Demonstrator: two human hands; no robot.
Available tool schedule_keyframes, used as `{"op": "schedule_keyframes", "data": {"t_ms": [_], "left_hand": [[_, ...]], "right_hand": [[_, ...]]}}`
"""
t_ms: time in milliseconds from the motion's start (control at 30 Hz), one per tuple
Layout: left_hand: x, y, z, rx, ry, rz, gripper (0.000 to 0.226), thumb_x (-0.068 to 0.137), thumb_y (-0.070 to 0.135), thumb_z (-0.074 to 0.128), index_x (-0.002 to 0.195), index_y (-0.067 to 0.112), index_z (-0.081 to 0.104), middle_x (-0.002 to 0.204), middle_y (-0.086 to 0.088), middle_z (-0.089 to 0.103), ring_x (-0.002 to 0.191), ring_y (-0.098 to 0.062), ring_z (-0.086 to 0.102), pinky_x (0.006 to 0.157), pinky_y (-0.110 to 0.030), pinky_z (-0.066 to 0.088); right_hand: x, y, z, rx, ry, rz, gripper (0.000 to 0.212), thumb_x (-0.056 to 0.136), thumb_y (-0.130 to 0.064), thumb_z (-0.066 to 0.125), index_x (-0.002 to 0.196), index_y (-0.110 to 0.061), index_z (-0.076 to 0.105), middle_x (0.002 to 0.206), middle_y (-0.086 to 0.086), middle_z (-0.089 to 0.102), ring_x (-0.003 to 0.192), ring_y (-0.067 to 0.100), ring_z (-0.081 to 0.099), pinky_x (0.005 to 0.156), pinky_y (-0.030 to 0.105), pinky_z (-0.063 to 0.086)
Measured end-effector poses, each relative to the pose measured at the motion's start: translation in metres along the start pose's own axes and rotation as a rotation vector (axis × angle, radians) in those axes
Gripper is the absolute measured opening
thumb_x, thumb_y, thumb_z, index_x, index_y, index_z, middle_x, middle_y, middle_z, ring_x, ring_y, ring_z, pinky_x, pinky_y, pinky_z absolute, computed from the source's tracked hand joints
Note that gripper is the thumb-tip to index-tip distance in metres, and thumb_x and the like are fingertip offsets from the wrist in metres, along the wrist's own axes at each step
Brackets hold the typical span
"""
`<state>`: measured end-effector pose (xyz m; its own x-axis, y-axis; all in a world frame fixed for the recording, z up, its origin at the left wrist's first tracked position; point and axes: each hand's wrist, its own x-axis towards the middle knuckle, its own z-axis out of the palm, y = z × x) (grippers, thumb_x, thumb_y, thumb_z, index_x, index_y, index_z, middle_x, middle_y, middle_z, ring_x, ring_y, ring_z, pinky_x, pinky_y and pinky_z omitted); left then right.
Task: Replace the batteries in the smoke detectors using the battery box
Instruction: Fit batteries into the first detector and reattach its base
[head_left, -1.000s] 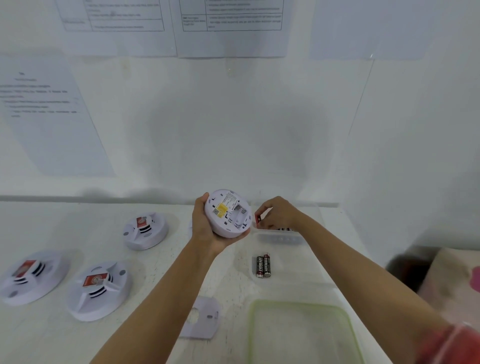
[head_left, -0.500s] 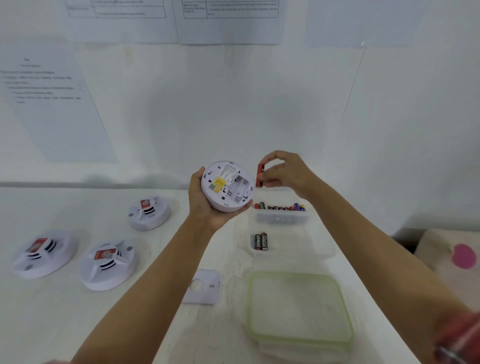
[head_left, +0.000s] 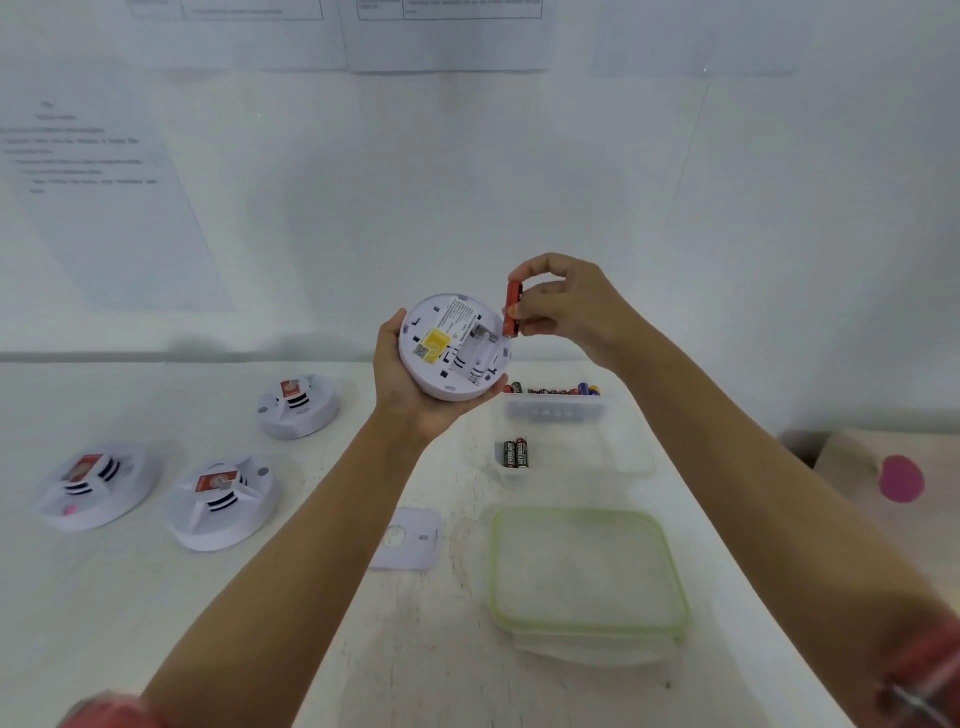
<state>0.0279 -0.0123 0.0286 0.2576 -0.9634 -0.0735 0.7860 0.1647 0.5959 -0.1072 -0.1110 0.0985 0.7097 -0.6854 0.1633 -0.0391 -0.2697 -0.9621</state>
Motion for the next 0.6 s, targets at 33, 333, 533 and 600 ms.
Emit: {"op": "schedule_keyframes", "data": {"t_ms": [33, 333, 533, 600], "left_hand": [[-0.001, 0.000, 0.000, -0.001, -0.002, -0.001, 0.057, 0.088, 0.058, 0.030, 0.111, 0.015, 0.060, 0.103, -0.017, 0.066, 0.095, -0.036, 0.058, 0.074, -0.045, 0.054], [-0.004, -0.005, -0.001, 0.022, 0.015, 0.019, 0.056, 0.090, 0.056, 0.027, 0.110, 0.016, 0.060, 0.093, -0.013, 0.071, 0.093, -0.031, 0.060, 0.071, -0.046, 0.056], [-0.007, -0.008, 0.000, 0.001, 0.004, 0.018, 0.055, 0.090, 0.055, 0.028, 0.104, 0.015, 0.062, 0.091, -0.012, 0.072, 0.090, -0.030, 0.061, 0.073, -0.046, 0.055], [-0.006, -0.008, -0.001, -0.009, -0.004, 0.021, 0.055, 0.090, 0.056, 0.028, 0.107, 0.015, 0.062, 0.094, -0.013, 0.071, 0.090, -0.029, 0.062, 0.075, -0.045, 0.054]], "right_hand": [[-0.002, -0.001, 0.001, 0.010, 0.004, 0.005, 0.024, 0.077, 0.008, 0.064, 0.093, -0.008, 0.060, 0.062, 0.004, 0.067, 0.060, 0.018, 0.064, 0.065, 0.023, 0.057], [-0.024, -0.003, 0.026, -0.161, 0.107, 0.048, 0.031, 0.069, 0.003, 0.073, 0.095, -0.003, 0.057, 0.074, 0.021, 0.068, 0.070, 0.034, 0.068, 0.074, 0.043, 0.059], [-0.033, -0.006, 0.034, -0.314, 0.177, 0.024, 0.020, 0.066, -0.004, 0.074, 0.083, -0.007, 0.064, 0.072, 0.017, 0.070, 0.073, 0.032, 0.070, 0.068, 0.050, 0.058], [-0.036, -0.007, 0.037, -0.343, 0.164, 0.013, 0.022, 0.065, -0.004, 0.074, 0.085, -0.004, 0.065, 0.077, 0.017, 0.069, 0.075, 0.032, 0.070, 0.069, 0.044, 0.058]]}}
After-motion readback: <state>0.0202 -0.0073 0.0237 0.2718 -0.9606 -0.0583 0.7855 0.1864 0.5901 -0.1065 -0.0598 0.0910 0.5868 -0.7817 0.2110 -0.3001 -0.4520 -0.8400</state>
